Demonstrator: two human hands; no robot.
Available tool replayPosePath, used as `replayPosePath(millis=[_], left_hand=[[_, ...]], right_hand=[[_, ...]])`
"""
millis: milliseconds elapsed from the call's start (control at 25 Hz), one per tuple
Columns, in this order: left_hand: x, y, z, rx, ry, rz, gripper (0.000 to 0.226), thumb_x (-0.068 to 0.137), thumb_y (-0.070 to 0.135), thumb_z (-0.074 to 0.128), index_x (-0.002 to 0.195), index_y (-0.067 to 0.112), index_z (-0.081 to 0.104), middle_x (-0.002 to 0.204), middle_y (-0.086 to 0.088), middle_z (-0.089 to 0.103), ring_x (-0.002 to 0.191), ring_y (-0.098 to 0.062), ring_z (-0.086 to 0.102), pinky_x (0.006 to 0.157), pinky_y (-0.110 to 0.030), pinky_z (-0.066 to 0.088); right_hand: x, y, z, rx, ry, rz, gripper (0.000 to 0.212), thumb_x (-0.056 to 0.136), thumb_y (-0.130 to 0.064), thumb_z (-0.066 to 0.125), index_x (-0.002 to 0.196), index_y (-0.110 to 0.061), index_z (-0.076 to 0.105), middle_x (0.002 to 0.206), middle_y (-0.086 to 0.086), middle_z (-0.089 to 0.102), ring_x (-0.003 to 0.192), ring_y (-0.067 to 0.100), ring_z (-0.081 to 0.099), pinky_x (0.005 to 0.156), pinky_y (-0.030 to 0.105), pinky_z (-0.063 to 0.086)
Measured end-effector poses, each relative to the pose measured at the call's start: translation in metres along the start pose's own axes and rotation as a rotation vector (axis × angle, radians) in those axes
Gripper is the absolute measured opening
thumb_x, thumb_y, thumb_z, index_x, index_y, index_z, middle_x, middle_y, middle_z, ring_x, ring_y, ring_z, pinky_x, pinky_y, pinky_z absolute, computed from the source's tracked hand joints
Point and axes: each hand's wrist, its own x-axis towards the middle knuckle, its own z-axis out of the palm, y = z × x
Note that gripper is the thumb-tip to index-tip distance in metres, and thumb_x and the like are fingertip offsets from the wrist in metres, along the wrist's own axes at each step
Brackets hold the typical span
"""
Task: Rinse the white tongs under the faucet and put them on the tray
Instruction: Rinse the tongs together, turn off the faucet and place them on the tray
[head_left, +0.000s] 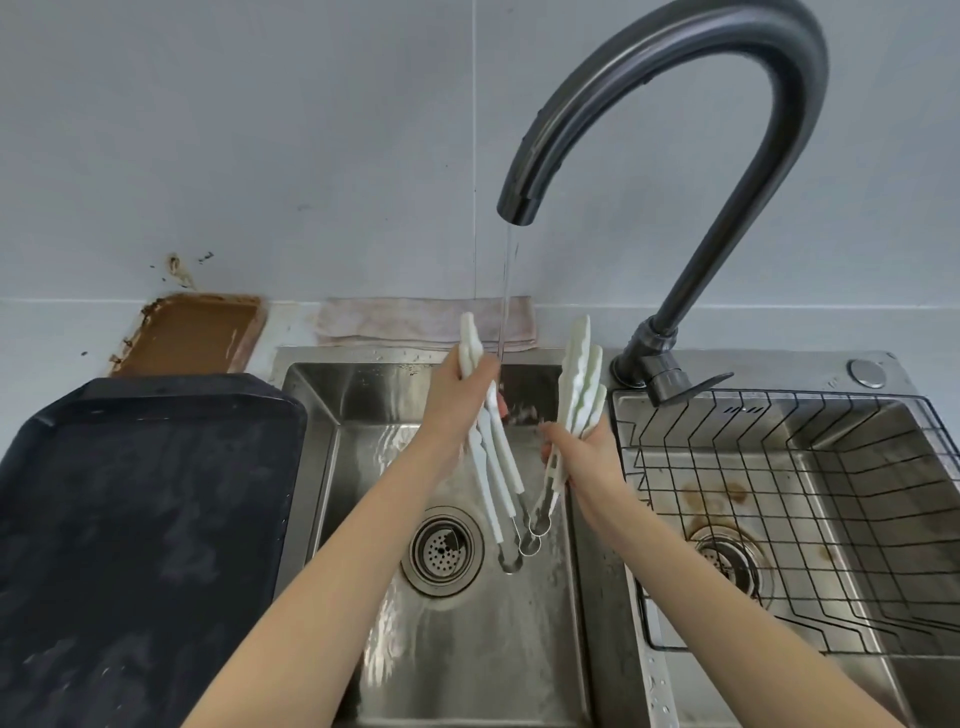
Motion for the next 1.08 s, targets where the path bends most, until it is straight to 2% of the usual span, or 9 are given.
replayPosePath(millis=[80,200,280,400,520,680,760,880,1080], left_hand=[[0.001,-0.007,-0.004,-0.074,0.040,-0.009,0.021,0.091,0.015,0.050,0.071,0.017,0.046,0.046,0.004,0.048,0.035,-0.005,0.046,0.046,-0.023,0.043],[0.003,-0.010,-0.013,-0.115,0.094,-0.010,0.009,0.091,0.009,0.049,0.086,0.016,0.052,0.055,0.000,0.041,0.033,-0.001,0.041,0.039,-0.016,0.039],[0.006,-0.012,-0.021,-0.206,0.105,-0.038,0.014,0.090,0.004,0.047,0.091,0.016,0.054,0.056,0.000,0.038,0.032,-0.003,0.038,0.037,-0.017,0.037],[0.008,-0.012,-0.031,-0.373,0.094,-0.073,0.022,0.088,-0.001,0.042,0.092,0.017,0.054,0.048,0.004,0.038,0.033,-0.004,0.034,0.036,-0.016,0.033],[0.009,-0.008,-0.035,-0.424,0.090,-0.075,0.024,0.089,0.000,0.042,0.089,0.020,0.056,0.043,0.008,0.039,0.034,-0.005,0.034,0.037,-0.016,0.032],[0.010,-0.006,-0.040,-0.540,0.078,-0.124,0.020,0.091,0.007,0.046,0.091,0.022,0.058,0.045,0.007,0.041,0.033,-0.005,0.036,0.036,-0.015,0.034],[0.009,-0.009,-0.040,-0.592,0.054,-0.128,0.018,0.092,0.008,0.048,0.094,0.023,0.058,0.050,0.006,0.045,0.037,-0.006,0.039,0.039,-0.017,0.038],[0.007,-0.013,-0.041,-0.586,0.035,-0.089,0.023,0.091,0.005,0.047,0.098,0.025,0.057,0.054,0.005,0.049,0.043,-0.007,0.044,0.047,-0.020,0.044],[0.009,-0.014,-0.039,-0.440,0.009,0.002,0.028,0.089,0.001,0.050,0.093,0.026,0.059,0.061,0.005,0.058,0.062,-0.011,0.054,0.063,-0.026,0.047]], right_hand=[[-0.005,-0.003,0.000,-0.063,-0.052,-0.038,0.026,0.085,0.000,0.057,0.107,-0.011,0.049,0.066,0.004,0.053,0.057,0.016,0.054,0.060,0.029,0.051],[-0.011,-0.019,0.000,-0.103,-0.201,-0.036,0.019,0.086,-0.019,0.063,0.101,-0.022,0.050,0.073,0.002,0.057,0.064,0.015,0.061,0.075,0.035,0.056],[-0.009,-0.034,0.000,-0.124,-0.288,-0.038,0.025,0.086,-0.028,0.062,0.106,-0.018,0.051,0.074,0.001,0.060,0.065,0.016,0.063,0.080,0.039,0.057],[0.000,-0.056,0.013,-0.028,-0.316,-0.072,0.040,0.086,-0.023,0.062,0.120,-0.014,0.043,0.077,0.004,0.062,0.066,0.017,0.065,0.073,0.037,0.059],[0.008,-0.071,0.029,-0.082,-0.312,-0.193,0.051,0.089,-0.018,0.059,0.131,-0.033,0.033,0.079,0.001,0.063,0.062,0.009,0.065,0.066,0.026,0.060],[0.016,-0.083,0.039,-0.192,-0.340,-0.316,0.045,0.090,-0.021,0.057,0.124,-0.043,0.037,0.085,-0.001,0.052,0.057,-0.001,0.058,0.065,0.024,0.054],[0.018,-0.090,0.040,-0.193,-0.354,-0.317,0.045,0.088,-0.015,0.057,0.122,-0.038,0.040,0.093,0.004,0.049,0.051,0.001,0.058,0.060,0.025,0.057],[0.016,-0.100,0.040,-0.321,-0.361,-0.307,0.049,0.085,-0.007,0.052,0.129,-0.025,0.040,0.078,0.005,0.057,0.047,0.006,0.060,0.063,0.022,0.058],[0.012,-0.098,0.035,-0.334,-0.329,-0.327,0.018,0.083,-0.005,0.051,0.096,-0.018,0.052,0.068,0.003,0.053,0.044,0.000,0.054,0.053,0.017,0.049]])
